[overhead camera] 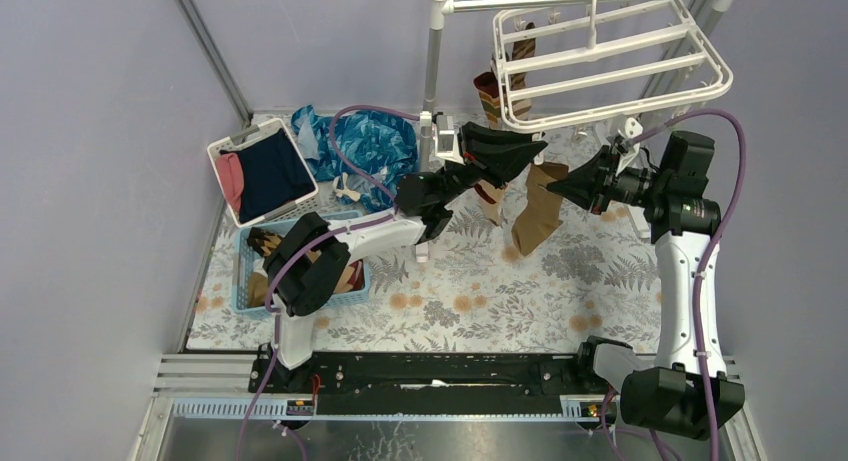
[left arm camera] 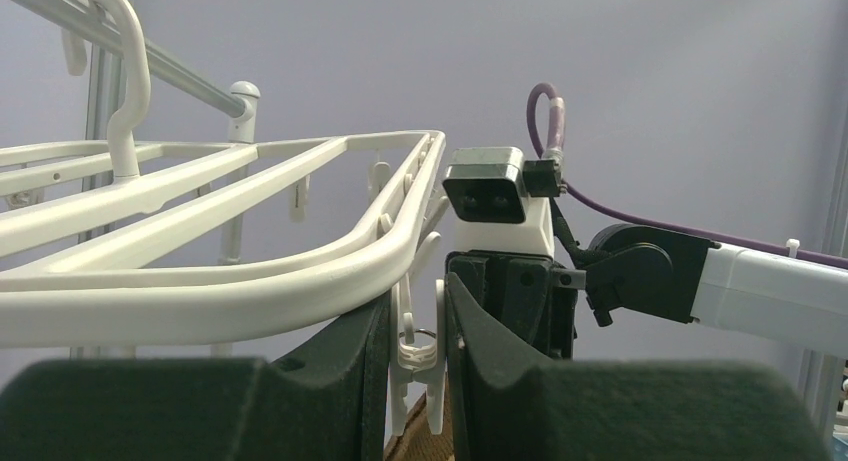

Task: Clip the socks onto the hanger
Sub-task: Clamp the sock onto the hanger.

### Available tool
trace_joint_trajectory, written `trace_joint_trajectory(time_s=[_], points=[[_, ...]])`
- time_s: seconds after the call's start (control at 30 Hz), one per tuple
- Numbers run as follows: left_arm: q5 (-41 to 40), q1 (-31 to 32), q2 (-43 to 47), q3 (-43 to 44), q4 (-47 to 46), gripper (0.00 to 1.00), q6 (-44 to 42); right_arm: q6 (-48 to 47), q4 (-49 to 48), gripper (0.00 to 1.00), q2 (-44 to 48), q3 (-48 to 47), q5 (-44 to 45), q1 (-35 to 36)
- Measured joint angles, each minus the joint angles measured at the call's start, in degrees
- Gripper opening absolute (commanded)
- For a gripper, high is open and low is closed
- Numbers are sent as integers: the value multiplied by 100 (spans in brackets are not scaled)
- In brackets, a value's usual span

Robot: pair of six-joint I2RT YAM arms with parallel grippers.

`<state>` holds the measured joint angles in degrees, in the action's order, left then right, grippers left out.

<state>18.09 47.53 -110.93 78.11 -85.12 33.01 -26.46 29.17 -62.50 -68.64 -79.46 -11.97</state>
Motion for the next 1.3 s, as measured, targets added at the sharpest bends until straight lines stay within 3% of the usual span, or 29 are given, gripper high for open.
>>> trace_joint_trajectory(time_s=[0.17,0.5,0.63,0.9,1.3], points=[[-2,-2,0,0,-4,25,11,-1008,553,11,70,2,122,0],[2,-2,0,0,-4,25,39,-4124,2540,11,350,81,232,0],[9,-2,0,0,-4,25,52,-4787,2992,10,361,101,212,0],[17,-2,0,0,-11,25,57,-4662,2889,11,216,-184,251,186],[17,-2,0,0,-24,25,94,-2629,1447,10,136,-579,907,503]])
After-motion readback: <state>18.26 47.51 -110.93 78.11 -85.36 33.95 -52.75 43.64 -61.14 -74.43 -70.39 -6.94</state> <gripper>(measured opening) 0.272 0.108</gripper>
